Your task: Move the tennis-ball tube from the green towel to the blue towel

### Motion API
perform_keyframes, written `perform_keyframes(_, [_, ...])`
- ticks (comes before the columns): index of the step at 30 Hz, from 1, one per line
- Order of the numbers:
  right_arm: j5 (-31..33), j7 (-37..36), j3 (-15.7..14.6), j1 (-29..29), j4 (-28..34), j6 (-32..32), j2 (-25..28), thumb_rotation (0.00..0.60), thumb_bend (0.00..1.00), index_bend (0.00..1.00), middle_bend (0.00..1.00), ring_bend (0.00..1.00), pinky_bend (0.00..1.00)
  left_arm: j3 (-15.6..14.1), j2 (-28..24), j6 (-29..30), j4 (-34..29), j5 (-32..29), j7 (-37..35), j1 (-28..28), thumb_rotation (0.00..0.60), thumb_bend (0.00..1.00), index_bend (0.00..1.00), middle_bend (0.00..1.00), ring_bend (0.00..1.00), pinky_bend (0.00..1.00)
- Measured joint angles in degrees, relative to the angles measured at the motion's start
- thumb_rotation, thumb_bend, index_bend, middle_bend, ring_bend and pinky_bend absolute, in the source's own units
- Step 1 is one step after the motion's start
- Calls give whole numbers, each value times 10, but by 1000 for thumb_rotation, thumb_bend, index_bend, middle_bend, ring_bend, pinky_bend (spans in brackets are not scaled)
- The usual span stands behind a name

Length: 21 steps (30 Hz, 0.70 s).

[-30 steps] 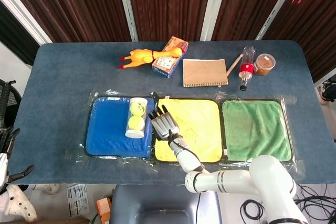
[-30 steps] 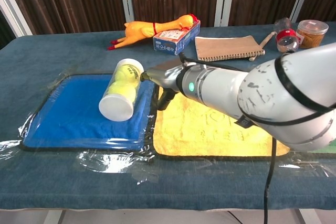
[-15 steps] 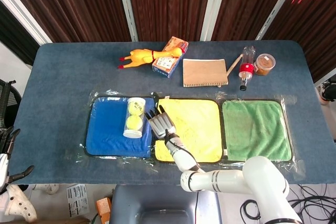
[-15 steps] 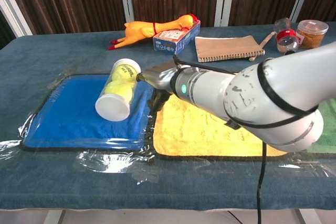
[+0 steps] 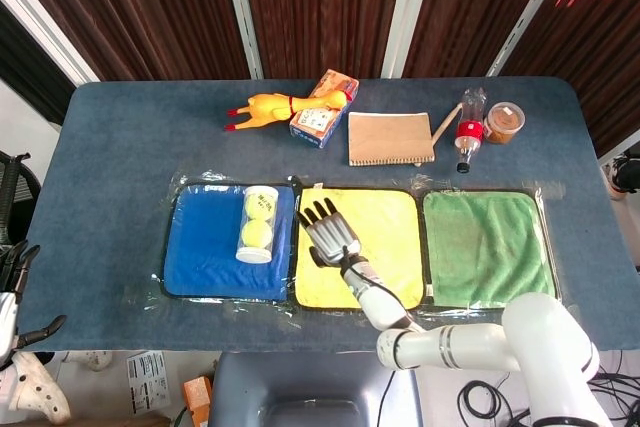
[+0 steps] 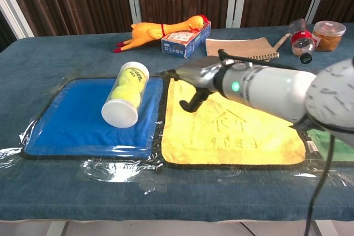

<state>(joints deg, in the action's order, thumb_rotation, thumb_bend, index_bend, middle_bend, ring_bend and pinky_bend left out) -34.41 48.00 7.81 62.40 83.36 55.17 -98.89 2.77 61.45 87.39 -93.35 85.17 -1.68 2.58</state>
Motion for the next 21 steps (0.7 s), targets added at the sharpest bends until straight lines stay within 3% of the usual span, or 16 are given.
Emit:
perform_keyframes(2, [-37, -3, -29, -29, 22, 38, 21, 488, 316, 0, 7, 0, 8, 0, 0, 0, 6, 9, -10, 2, 600, 34, 0, 0, 12, 98])
perform_keyframes(5, [-117, -31, -89, -98, 52, 146, 62, 493, 313, 0, 0, 0, 0, 3, 4, -12, 19, 7, -18, 11, 600, 26, 0, 0, 6, 98])
perform_keyframes(9, [-219, -128, -170, -242, 72, 339, 129, 497, 306, 0, 0, 0, 0, 6, 12, -38, 24, -4, 1, 26, 600, 9, 0, 0, 0, 84])
perform_keyframes(12, [-279, -230, -211, -353, 70, 443, 173, 495, 304, 0, 0, 0, 0, 5, 19, -41, 33, 9, -3, 34, 600, 0, 0, 0, 0, 80])
perform_keyframes(16, [-363, -343, -241, -443, 51, 497, 225, 495, 303, 0, 0, 0, 0, 3, 30, -45, 49, 22, -5, 43, 600, 0, 0, 0, 0, 79])
perform_keyframes(21, [-426, -390, -242, -491, 39, 497, 270, 494, 303, 0, 0, 0, 0, 0, 40, -36, 48, 25, 24, 41, 600, 0, 0, 0, 0, 79])
